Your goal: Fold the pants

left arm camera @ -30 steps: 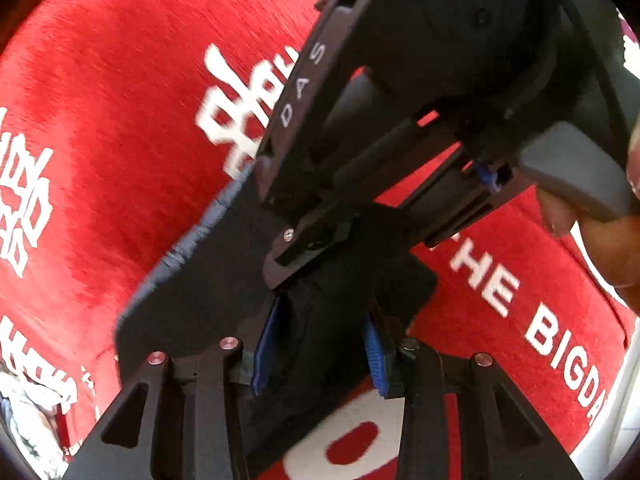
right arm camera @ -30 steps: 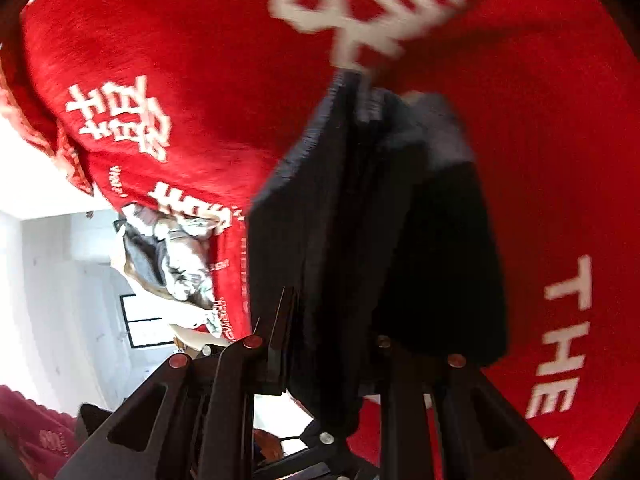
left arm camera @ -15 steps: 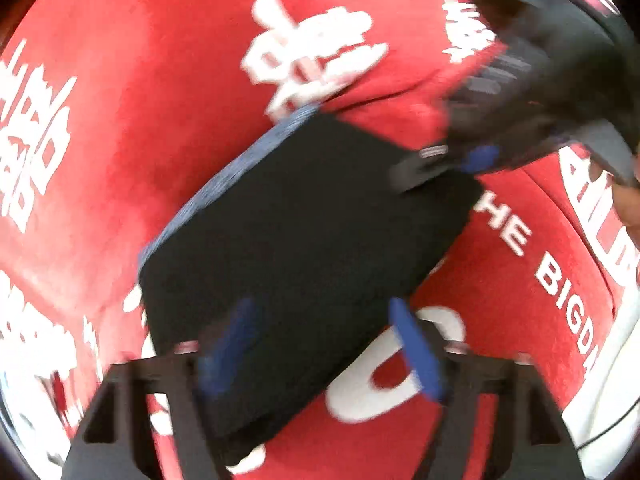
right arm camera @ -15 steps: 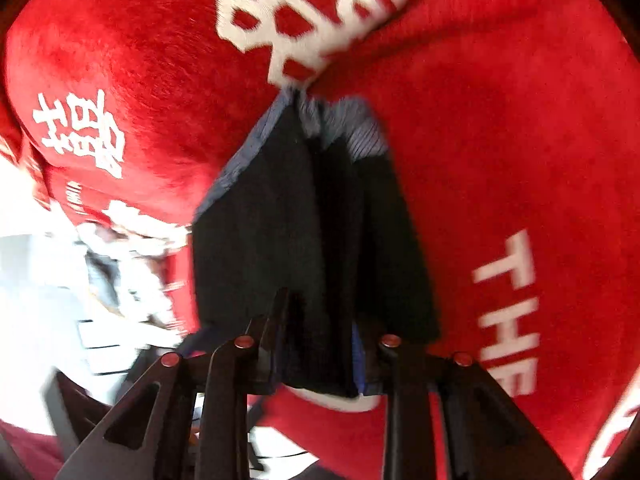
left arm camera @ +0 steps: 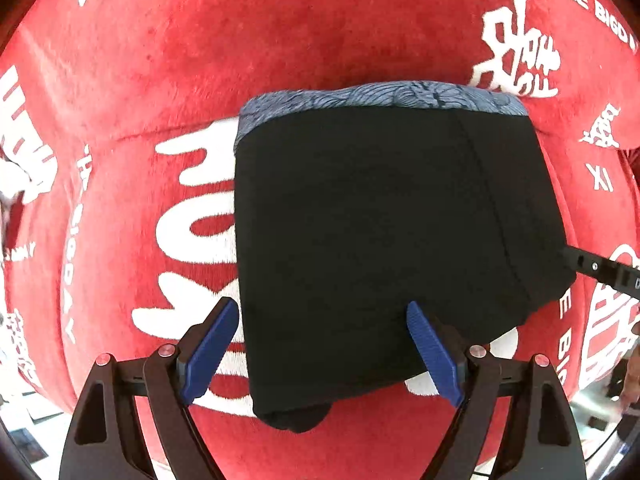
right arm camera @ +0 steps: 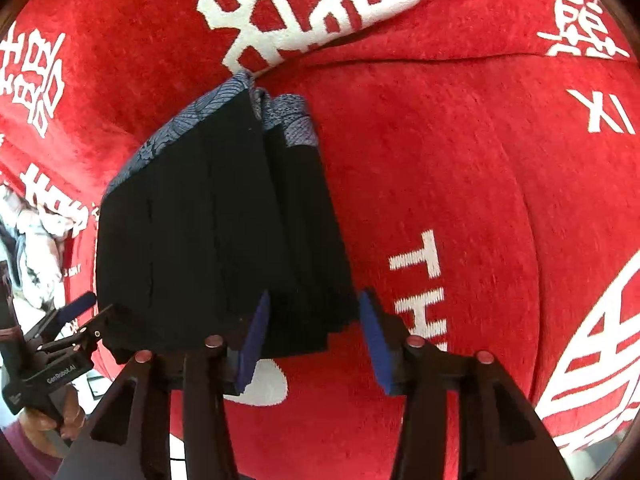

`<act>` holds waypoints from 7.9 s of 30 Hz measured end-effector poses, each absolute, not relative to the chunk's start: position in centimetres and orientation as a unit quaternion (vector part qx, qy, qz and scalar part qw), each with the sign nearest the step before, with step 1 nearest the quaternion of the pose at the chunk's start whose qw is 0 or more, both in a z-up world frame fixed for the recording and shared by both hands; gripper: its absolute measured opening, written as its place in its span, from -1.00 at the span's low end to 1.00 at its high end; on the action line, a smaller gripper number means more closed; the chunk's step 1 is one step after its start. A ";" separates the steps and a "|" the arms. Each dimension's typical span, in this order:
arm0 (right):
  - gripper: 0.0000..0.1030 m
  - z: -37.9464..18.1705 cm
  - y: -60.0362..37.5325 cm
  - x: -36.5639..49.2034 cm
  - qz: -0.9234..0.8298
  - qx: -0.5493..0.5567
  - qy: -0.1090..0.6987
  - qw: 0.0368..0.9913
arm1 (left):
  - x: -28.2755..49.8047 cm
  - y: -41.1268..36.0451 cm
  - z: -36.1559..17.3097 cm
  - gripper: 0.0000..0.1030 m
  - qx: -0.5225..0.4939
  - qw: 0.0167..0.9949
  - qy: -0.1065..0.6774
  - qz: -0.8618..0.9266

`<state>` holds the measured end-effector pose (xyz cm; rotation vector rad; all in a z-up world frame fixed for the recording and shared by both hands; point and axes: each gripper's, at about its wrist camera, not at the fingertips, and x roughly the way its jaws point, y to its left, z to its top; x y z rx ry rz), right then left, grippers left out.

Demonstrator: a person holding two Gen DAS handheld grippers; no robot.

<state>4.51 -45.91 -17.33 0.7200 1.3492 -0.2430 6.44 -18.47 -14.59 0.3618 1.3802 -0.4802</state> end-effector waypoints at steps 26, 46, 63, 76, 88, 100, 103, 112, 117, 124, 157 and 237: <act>0.53 -16.0 -45.6 6.2 -0.110 0.338 0.618 0.702 | 10.9 -16.9 -17.6 0.99 0.117 0.705 0.666 -0.214; 0.54 -18.4 -48.0 7.9 -0.031 0.388 0.623 0.678 | 18.7 -16.3 -20.5 0.99 0.032 0.674 0.690 -0.264; 0.61 -23.4 -50.4 12.2 0.086 0.453 0.600 0.654 | 20.8 -17.1 -24.2 1.00 -0.036 0.647 0.699 -0.301; -0.14 -21.0 -49.2 11.5 0.062 0.486 0.575 0.655 | 17.4 -16.6 -19.8 0.18 -0.031 0.676 0.657 -0.330; -0.17 -17.0 -43.4 7.4 0.088 0.538 0.553 0.630 | 13.5 -9.0 -14.5 0.18 -0.021 0.682 0.655 -0.323; 0.10 -20.4 -37.1 5.9 0.029 0.485 0.598 0.637 | 13.2 -4.0 -20.3 0.85 0.015 0.697 0.672 -0.249; 0.17 -19.8 -36.7 6.2 0.012 0.445 0.616 0.649 | 12.9 -4.6 -19.7 0.86 0.045 0.705 0.664 -0.246; -0.18 -14.0 -36.2 6.9 -0.030 0.345 0.612 0.711 | 13.3 -5.0 -15.1 0.86 0.091 0.757 0.613 -0.206; -0.35 -12.6 -34.9 8.2 -0.012 0.304 0.618 0.725 | 13.2 -5.1 -15.6 0.86 0.106 0.750 0.626 -0.184; -0.34 -13.7 -32.5 7.6 -0.035 0.300 0.649 0.699 | 10.5 -5.6 -15.3 0.99 0.139 0.742 0.630 -0.182; 0.69 -6.6 -28.4 3.8 -0.126 0.218 0.694 0.674 | 5.5 -6.9 -8.0 0.99 0.206 0.728 0.630 -0.177; 0.69 -3.5 -27.0 6.5 -0.123 0.156 0.704 0.681 | 5.7 -6.6 -5.5 0.99 0.172 0.722 0.642 -0.194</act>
